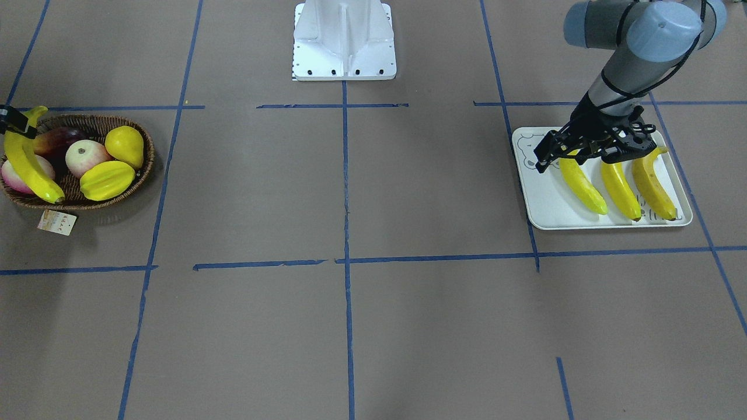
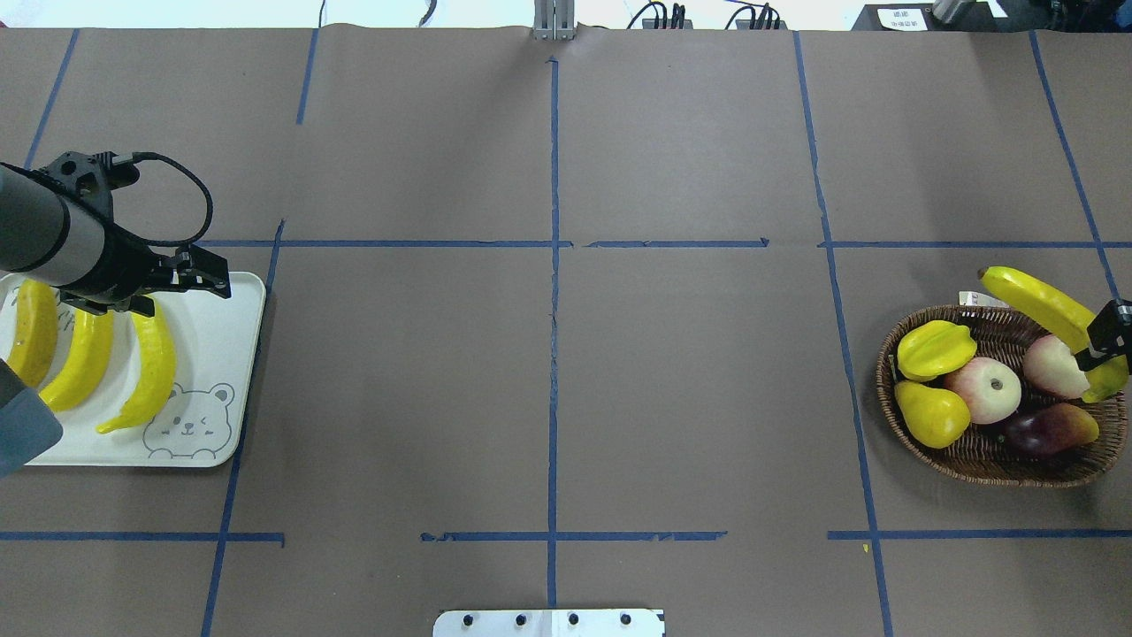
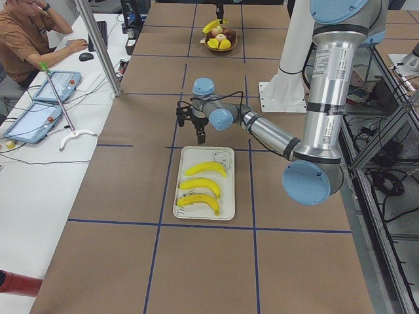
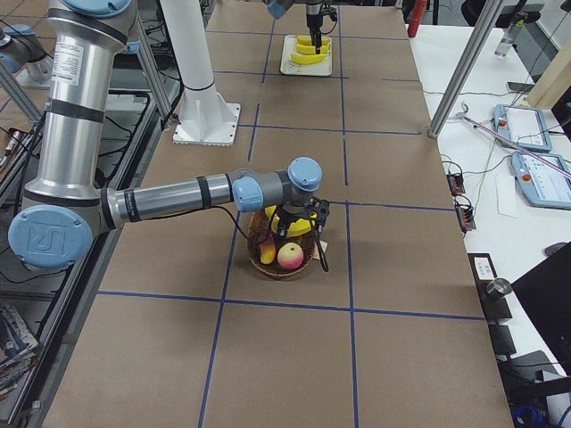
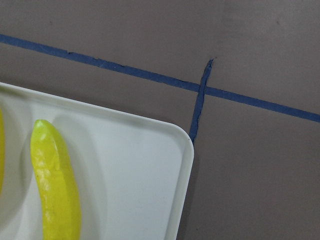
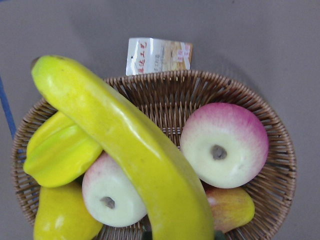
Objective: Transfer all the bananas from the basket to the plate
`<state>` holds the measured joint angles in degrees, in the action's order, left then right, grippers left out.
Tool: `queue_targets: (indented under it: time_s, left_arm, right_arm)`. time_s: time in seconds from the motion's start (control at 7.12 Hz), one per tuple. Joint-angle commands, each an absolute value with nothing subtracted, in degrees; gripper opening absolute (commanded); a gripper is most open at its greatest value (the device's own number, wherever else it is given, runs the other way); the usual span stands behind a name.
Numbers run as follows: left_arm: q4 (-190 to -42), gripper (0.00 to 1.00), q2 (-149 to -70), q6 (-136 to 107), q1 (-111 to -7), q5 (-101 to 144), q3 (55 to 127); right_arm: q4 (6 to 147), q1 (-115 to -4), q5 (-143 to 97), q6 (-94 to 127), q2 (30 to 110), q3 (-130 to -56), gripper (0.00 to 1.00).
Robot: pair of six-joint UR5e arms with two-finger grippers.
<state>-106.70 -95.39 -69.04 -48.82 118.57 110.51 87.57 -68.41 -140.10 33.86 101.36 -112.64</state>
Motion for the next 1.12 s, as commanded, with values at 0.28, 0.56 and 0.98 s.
queue_targets:
  time_s: [0.28, 0.56, 0.98]
  left_arm:
    - [-107.48, 1.0, -97.9, -71.0, -48.34, 119.09, 110.39]
    - [-107.49, 0.99, -103.59, -78.97, -47.99, 119.35, 109.95]
    - [-117.62, 0.99, -109.59, -95.13, -43.35, 119.01, 107.86]
  right_arm:
    - [88.41, -65.96, -134.06, 40.03, 88.3, -118.57, 0.0]
    - [88.77, -54.55, -126.25, 53.11, 78.97, -118.3, 0.0]
    - [106.54, -40.29, -110.97, 67.72, 58.52, -118.21, 0.0]
